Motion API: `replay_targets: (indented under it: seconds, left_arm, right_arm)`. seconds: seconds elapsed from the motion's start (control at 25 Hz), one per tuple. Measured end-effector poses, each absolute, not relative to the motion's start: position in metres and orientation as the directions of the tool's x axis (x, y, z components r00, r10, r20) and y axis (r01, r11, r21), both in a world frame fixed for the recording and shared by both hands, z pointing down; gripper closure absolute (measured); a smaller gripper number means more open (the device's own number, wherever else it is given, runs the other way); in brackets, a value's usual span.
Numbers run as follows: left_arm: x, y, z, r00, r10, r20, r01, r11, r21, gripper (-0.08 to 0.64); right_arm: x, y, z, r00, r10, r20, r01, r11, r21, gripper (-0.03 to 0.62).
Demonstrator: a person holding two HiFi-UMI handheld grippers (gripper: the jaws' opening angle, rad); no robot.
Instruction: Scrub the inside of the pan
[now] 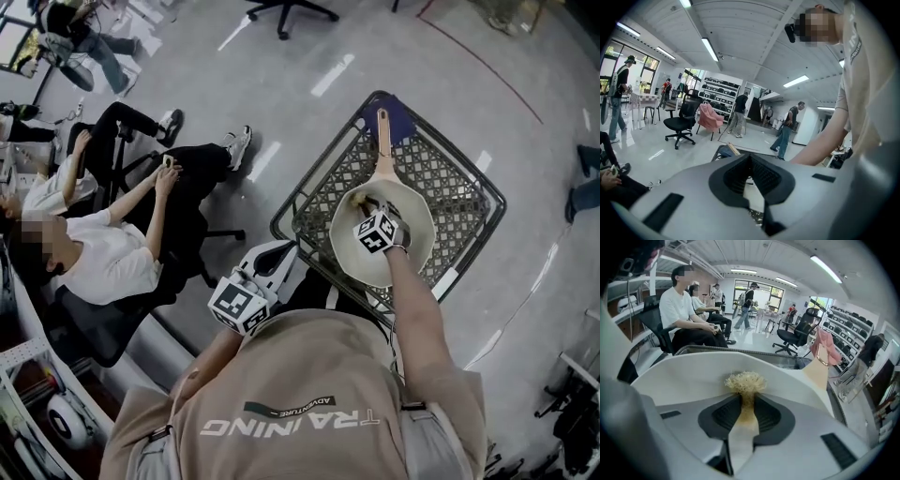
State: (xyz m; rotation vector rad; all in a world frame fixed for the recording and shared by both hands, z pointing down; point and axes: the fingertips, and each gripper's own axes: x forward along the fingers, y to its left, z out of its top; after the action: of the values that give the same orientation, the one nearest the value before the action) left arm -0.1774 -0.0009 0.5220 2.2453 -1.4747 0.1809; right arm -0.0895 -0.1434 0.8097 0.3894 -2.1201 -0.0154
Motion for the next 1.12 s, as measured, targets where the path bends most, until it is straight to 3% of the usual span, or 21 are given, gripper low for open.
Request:
replay_targets:
  seconds: [0.44, 1.12]
  left_arm:
    - [-0.167, -0.01, 0.522, 0.444, -0.831, 0.334, -0.887, -0.354, 0.296, 0.542]
    - [-0.142, -0.012, 0.516, 0.467, -0.831, 0.303, -0.872, -0.376, 0.314, 0.541]
  right_arm:
    - [-0.025, -0.195, 0.81, -0.288, -0.506, 0.813, -0.381, 0.84, 0.387, 0.497]
    - [0.037, -0.192, 0.808, -0.07, -0.535, 0.842, -0.059, 0.845, 0.531, 0.497]
